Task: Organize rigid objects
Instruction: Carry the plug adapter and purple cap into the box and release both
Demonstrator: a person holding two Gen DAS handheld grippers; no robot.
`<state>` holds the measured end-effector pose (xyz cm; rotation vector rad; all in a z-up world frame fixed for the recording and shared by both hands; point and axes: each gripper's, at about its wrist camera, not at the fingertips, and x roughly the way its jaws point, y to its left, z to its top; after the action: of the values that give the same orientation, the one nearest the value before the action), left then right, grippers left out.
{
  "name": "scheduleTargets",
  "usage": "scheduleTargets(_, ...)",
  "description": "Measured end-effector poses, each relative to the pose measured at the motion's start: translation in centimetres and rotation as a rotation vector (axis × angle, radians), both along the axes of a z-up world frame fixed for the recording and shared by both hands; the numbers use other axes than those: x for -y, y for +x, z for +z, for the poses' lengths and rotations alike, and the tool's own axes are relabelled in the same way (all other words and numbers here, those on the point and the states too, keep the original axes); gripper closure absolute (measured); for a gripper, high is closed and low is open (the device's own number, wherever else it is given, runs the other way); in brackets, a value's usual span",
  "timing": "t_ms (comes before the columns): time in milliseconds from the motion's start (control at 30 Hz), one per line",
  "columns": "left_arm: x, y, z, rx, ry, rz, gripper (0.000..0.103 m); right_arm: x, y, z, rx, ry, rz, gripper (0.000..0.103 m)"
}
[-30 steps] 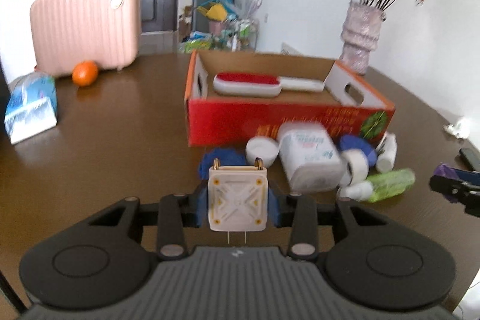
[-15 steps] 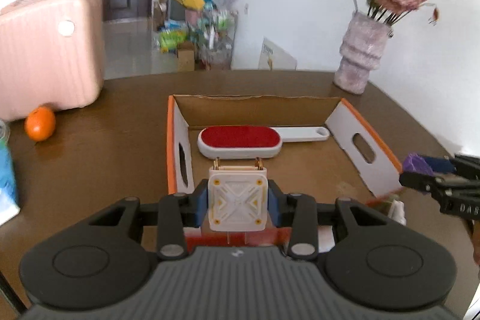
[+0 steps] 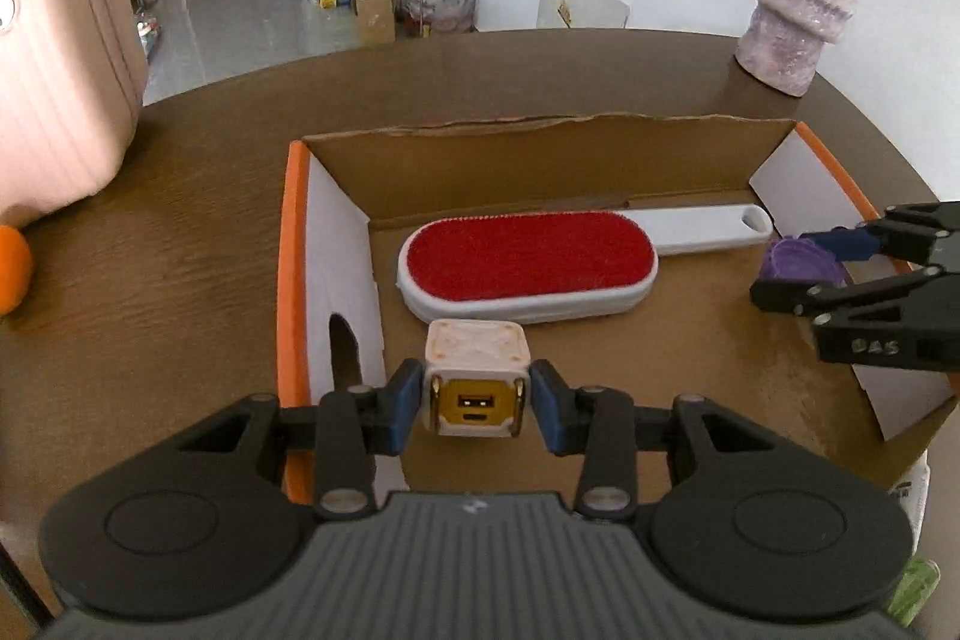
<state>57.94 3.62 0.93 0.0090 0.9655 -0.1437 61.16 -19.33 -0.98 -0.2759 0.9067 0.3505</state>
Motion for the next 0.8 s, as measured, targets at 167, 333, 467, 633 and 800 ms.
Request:
scheduleTargets(167,-0.2,0.1,0.5,0.009,-0.003,0.002,0.054,-0.9,0.1,-0.3,0.002,-0.024,0.013,0.046)
scheduleTargets(333,-0.8,-1.8,2.8,0.045,-0.014,0.024,0.050,-0.6,-1.0,1.5,0.025,-0.015,0.012,0.045)
scheduleTargets(467,-1.0,-4.6,5.3,0.091,-0.018,0.017,0.043,0.0,-3.1,4.0,0.065,-0.009,0.010,0.042)
scheduleTargets(633,-0.8,-10.5,8.4,0.175,-0.009,0.012,0.038,1.6,-8.1,7.4,0.130,0.017,0.007,0.035)
scheduleTargets(800,-0.7,-17.4,9.6,0.269,0.007,0.016,0.026,3.6,-14.9,9.5,0.197,0.081,-0.002,0.031)
